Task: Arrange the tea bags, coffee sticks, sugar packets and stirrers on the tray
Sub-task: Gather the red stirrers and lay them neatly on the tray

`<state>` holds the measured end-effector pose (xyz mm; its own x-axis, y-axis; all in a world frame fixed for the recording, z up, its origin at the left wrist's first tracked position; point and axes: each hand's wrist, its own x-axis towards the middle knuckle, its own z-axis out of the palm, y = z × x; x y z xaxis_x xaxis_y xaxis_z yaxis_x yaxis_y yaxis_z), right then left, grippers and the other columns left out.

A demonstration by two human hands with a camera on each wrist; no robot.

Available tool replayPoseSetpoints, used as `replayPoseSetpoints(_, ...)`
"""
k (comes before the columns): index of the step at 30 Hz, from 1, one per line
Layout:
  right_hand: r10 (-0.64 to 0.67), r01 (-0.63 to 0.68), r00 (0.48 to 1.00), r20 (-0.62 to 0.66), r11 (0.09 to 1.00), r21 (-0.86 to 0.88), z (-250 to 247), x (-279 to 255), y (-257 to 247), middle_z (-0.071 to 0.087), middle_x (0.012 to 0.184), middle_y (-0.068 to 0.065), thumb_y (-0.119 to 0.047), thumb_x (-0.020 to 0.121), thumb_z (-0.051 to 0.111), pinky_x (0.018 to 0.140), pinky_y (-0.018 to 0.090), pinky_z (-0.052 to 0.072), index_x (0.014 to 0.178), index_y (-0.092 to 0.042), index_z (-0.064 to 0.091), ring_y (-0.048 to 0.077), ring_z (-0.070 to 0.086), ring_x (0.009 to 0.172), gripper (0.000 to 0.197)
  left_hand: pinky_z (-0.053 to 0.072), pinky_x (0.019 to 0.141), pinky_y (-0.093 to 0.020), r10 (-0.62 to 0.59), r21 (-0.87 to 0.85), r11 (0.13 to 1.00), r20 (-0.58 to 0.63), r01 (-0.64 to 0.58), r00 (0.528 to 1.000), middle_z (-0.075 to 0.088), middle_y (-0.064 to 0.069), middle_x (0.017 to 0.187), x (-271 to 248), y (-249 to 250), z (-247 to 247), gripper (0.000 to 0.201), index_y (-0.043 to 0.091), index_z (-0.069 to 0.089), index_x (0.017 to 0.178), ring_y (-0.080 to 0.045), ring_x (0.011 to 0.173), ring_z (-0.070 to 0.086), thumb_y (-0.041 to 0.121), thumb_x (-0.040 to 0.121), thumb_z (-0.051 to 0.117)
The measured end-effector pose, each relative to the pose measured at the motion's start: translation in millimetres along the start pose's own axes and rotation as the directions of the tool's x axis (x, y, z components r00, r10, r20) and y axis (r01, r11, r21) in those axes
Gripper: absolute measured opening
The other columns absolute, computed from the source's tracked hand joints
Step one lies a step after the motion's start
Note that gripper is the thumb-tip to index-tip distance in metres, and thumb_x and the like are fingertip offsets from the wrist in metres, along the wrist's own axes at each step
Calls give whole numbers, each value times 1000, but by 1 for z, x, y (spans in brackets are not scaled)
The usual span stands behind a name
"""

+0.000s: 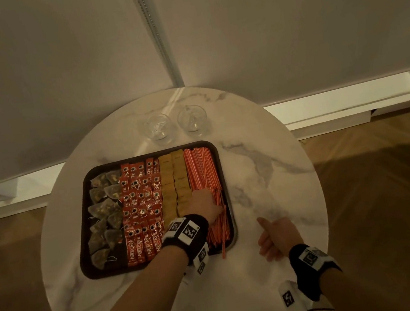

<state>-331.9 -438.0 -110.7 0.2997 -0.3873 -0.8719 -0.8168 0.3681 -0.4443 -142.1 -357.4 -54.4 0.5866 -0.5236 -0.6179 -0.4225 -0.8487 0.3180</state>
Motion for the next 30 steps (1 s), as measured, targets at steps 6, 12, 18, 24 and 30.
replayPoseSetpoints(6, -1, 1, 1000, -27, 1000, 7, 1, 3, 1, 70, 62, 19, -55, 98, 45, 39, 21, 41, 75, 9, 71, 28, 60, 43, 73, 51, 54, -21, 56, 65, 996, -18, -55, 998, 59, 1, 68, -4, 2, -2, 34, 18, 51, 66, -12, 59, 61, 33, 94, 63)
replayPoseSetpoints(12, -8, 9, 999, -37, 1000, 25, 2, 5, 0, 69, 60, 20, -58, 98, 43, 39, 22, 42, 71, 8, 70, 27, 58, 40, 76, 43, 47, -16, 53, 135, 989, 78, -63, 996, 53, 5, 65, -39, -22, 21, 27, 16, 57, 74, -11, 58, 58, 34, 93, 65)
replayPoseSetpoints(18, -12, 13, 997, -72, 1000, 10, 5, 6, 2, 68, 57, 17, -60, 98, 39, 45, 27, 45, 67, 6, 70, 28, 59, 41, 79, 59, 56, -27, -64, -114, 990, 171, 84, 983, 66, -6, 75, -60, -40, 55, 10, 6, 68, 84, -21, 62, 69, 13, 91, 66)
replayPoseSetpoints(24, 28, -28, 996, -86, 1000, 4, 6, 5, -2, 68, 56, 17, -63, 97, 37, 43, 26, 44, 69, 6, 70, 27, 59, 41, 82, 49, 47, -17, -95, -265, 956, 133, 128, 987, 64, -4, 67, -66, -44, 64, 11, 6, 68, 79, -8, 48, 61, 8, 90, 66)
replayPoseSetpoints(30, 37, -37, 995, -94, 999, -5, 6, 3, -2, 68, 56, 14, -65, 97, 36, 44, 25, 43, 69, 4, 70, 25, 60, 42, 82, 47, 45, -17, -98, -307, 944, 98, 124, 990, 63, -6, 72, -57, -43, 65, 14, 8, 67, 78, -11, 47, 60, 9, 91, 62)
